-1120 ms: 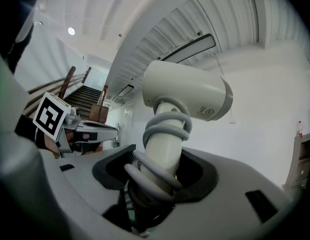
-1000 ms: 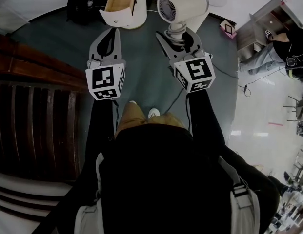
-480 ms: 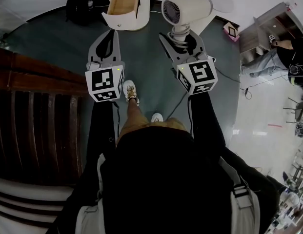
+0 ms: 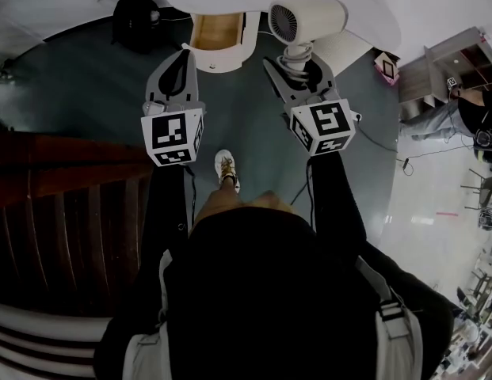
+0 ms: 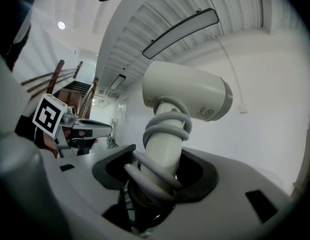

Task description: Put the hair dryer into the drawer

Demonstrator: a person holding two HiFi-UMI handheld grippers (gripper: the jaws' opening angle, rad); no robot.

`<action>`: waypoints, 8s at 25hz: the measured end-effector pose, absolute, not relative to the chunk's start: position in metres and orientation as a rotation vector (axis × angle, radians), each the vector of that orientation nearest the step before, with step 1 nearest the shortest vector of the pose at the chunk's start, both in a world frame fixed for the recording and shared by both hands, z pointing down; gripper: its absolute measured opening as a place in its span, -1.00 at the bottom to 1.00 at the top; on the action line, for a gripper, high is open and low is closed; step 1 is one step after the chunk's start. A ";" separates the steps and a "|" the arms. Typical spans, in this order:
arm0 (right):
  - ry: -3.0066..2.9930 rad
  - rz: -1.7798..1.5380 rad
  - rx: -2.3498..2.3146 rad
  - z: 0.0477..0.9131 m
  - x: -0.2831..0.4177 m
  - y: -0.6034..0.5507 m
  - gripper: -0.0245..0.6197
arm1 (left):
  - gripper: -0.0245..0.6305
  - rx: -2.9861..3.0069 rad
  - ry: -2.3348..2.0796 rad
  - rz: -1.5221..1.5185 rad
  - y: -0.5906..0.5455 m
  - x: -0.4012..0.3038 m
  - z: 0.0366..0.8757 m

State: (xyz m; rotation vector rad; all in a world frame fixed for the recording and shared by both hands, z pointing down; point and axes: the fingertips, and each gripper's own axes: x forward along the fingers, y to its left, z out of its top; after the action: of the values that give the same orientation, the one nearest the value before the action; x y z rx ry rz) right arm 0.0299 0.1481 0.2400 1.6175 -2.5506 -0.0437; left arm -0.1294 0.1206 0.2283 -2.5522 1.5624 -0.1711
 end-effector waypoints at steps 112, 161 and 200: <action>-1.946 0.286 0.048 0.618 -0.069 -0.123 -0.14 | -0.88 -2.753 1.819 -0.626 -0.192 -0.190 0.414; -1.606 0.843 0.836 0.725 -0.082 -0.199 -0.12 | -0.88 -2.835 1.876 -0.668 -0.189 -0.222 0.453; -1.748 0.873 0.849 0.659 -0.069 -0.179 -0.03 | -0.88 -2.884 1.710 -0.683 -0.193 -0.191 0.436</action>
State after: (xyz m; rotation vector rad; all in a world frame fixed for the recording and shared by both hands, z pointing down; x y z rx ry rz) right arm -0.0688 -0.1792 0.6586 0.8486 -1.7477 0.8725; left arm -0.1913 -0.1929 0.4355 -2.8843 1.7101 -0.6831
